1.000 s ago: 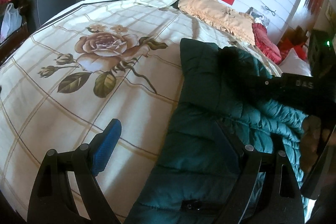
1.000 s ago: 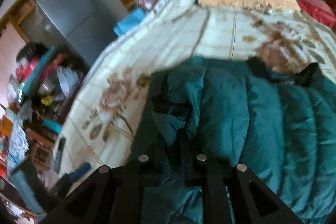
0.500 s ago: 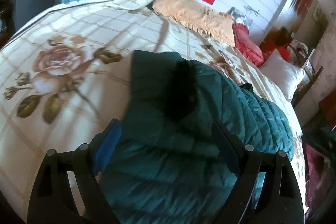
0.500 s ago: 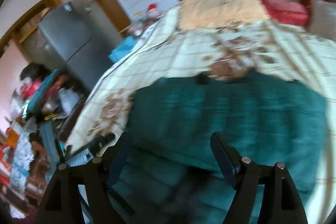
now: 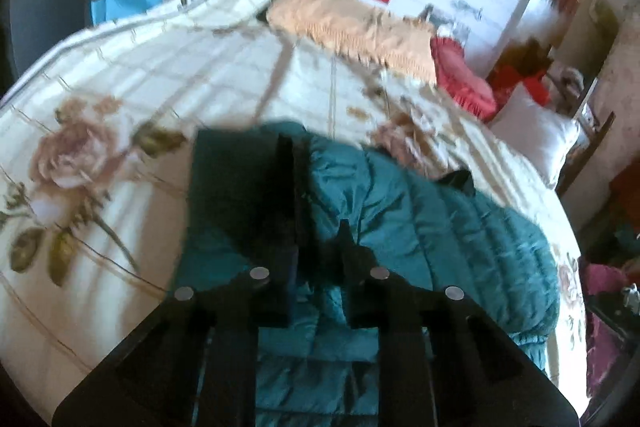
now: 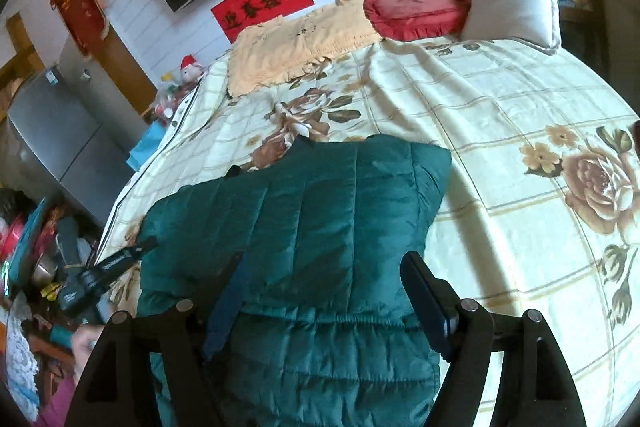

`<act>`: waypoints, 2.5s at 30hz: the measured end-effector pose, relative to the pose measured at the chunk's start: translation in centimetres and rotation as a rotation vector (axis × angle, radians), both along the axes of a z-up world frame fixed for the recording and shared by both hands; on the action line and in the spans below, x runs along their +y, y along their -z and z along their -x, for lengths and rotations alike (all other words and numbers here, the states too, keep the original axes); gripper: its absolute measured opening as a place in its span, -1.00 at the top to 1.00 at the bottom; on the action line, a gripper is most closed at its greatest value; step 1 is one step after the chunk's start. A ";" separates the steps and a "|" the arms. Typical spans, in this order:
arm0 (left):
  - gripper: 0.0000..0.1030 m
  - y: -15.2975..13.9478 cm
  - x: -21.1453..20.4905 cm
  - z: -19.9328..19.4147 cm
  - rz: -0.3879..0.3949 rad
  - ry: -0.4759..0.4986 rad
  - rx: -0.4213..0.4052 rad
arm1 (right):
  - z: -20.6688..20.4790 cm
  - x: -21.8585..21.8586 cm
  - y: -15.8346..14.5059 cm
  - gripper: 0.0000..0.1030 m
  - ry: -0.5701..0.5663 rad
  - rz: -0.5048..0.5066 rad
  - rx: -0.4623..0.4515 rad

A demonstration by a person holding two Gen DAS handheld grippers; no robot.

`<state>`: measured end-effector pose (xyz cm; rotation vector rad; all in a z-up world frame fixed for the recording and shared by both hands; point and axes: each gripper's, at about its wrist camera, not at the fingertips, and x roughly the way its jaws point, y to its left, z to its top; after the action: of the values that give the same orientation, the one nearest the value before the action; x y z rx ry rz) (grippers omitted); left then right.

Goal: Fold large clothes

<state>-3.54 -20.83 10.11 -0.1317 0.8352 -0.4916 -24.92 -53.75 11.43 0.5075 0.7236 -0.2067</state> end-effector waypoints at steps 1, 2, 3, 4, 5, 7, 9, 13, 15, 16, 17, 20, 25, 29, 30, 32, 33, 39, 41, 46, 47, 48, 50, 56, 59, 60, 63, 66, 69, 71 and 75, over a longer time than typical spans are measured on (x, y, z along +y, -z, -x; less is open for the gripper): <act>0.71 -0.3 0.8 0.1 0.005 -0.014 -0.005 | -0.5 0.5 0.0 -0.45 -0.008 0.018 -0.001; 0.72 -0.2 1.5 0.1 0.007 -0.025 -0.002 | -1.0 0.9 0.1 -0.45 -0.018 0.030 -0.004; 0.72 0.2 2.2 0.2 0.006 -0.035 0.006 | -1.8 1.5 0.4 -0.45 -0.029 0.038 -0.007; 0.72 0.8 2.6 0.1 -0.012 -0.042 0.011 | -2.3 1.8 0.7 -0.45 -0.038 0.038 -0.008; 0.72 1.7 2.7 0.0 -0.048 -0.046 0.012 | -3.4 2.4 1.4 -0.45 -0.051 0.026 -0.008; 0.72 3.2 2.5 -0.4 -0.093 -0.049 0.034 | -5.2 3.0 3.1 -0.45 -0.070 0.013 0.019; 0.70 4.2 2.8 -1.0 -0.076 -0.048 0.080 | -7.7 3.5 6.0 -0.46 -0.063 0.029 0.124; 0.16 3.0 4.0 -1.1 -0.050 -0.072 0.104 | -8.5 4.6 6.3 -0.45 -0.074 0.135 0.167; -0.15 1.5 4.7 -0.6 -0.050 -0.090 0.056 | -7.8 4.7 5.1 -0.45 -0.081 0.149 0.151; -0.24 0.7 5.0 -0.2 -0.039 -0.098 0.015 | -7.1 4.6 4.0 -0.45 -0.075 0.156 0.121; -0.29 -0.3 5.2 0.3 -0.031 -0.106 -0.036 | -6.7 4.4 3.4 -0.45 -0.064 0.165 0.103; -0.37 -1.5 4.3 0.5 -0.046 -0.097 -0.097 | -6.1 3.6 1.6 -0.45 -0.030 0.189 0.070; -0.37 0.2 0.5 -0.7 -0.111 -0.071 -0.088 | -8.9 3.6 1.6 -0.45 -0.004 0.241 0.098; -0.38 3.9 -2.9 -3.0 -0.283 -0.061 -0.037 | -11.8 3.6 3.6 -0.45 0.006 0.247 0.123; -0.45 4.6 -3.2 -3.2 -0.297 -0.056 -0.028 | -12.6 3.6 4.2 -0.45 0.005 0.251 0.133; -0.66 5.5 -3.2 -3.5 -0.294 -0.066 -0.048 | -13.6 3.5 5.6 -0.46 0.009 0.279 0.150; -0.78 5.9 -3.2 -3.7 -0.296 -0.072 -0.055 | -13.9 3.5 6.1 -0.48 0.009 0.297 0.152; -0.96 7.3 -2.3 -4.8 -0.234 -0.085 0.000 | -14.3 2.3 8.6 -0.54 0.015 0.287 0.126; -0.96 7.3 -2.3 -4.7 -0.239 -0.086 -0.005 | -14.4 2.3 8.4 -0.54 0.012 0.294 0.147; -0.96 7.2 -2.4 -4.7 -0.242 -0.090 -0.014 | -12.7 4.1 4.9 -0.53 0.025 0.274 0.119; -0.96 7.3 -2.4 -4.8 -0.243 -0.091 -0.015 | -12.1 5.0 3.8 -0.53 0.015 0.271 0.082; -0.96 7.2 -2.5 -4.7 -0.245 -0.091 -0.016 | -11.9 5.7 3.3 -0.53 0.005 0.276 0.066; -0.96 7.2 -2.5 -4.7 -0.243 -0.091 -0.016 | -11.7 7.7 2.3 -0.53 -0.036 0.300 0.038; -0.96 7.2 -2.5 -4.7 -0.241 -0.091 -0.020 | -13.4 11.7 5.1 -0.53 -0.110 0.376 0.114; -0.96 7.0 -2.4 -4.6 -0.238 -0.088 -0.024 | -13.5 11.6 7.6 -0.54 -0.105 0.366 0.144; -0.96 7.0 -2.4 -4.6 -0.240 -0.088 -0.026 | -13.5 11.3 8.0 -0.56 -0.102 0.358 0.139; -0.97 7.0 -2.4 -4.6 -0.239 -0.088 -0.025 | -13.7 10.9 8.1 -0.58 -0.107 0.343 0.148; -0.97 7.1 -2.3 -4.6 -0.227 -0.088 -0.018 | -12.6 10.3 6.6 -0.58 -0.133 0.303 0.141; -0.97 7.1 -2.3 -4.6 -0.226 -0.089 -0.018 | -9.9 8.4 4.6 -0.58 -0.088 0.285 0.080; -0.97 7.1 -2.3 -4.7 -0.226 -0.089 -0.018 | -8.3 7.0 3.9 -0.58 -0.050 0.304 0.072; -0.97 7.1 -2.3 -4.7 -0.227 -0.090 -0.019 | -6.8 3.8 5.0 -0.58 0.035 0.336 0.141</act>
<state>1.13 -23.12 2.97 0.0444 0.8568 -0.3110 -18.09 -49.95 6.38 0.1862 0.7984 -0.3916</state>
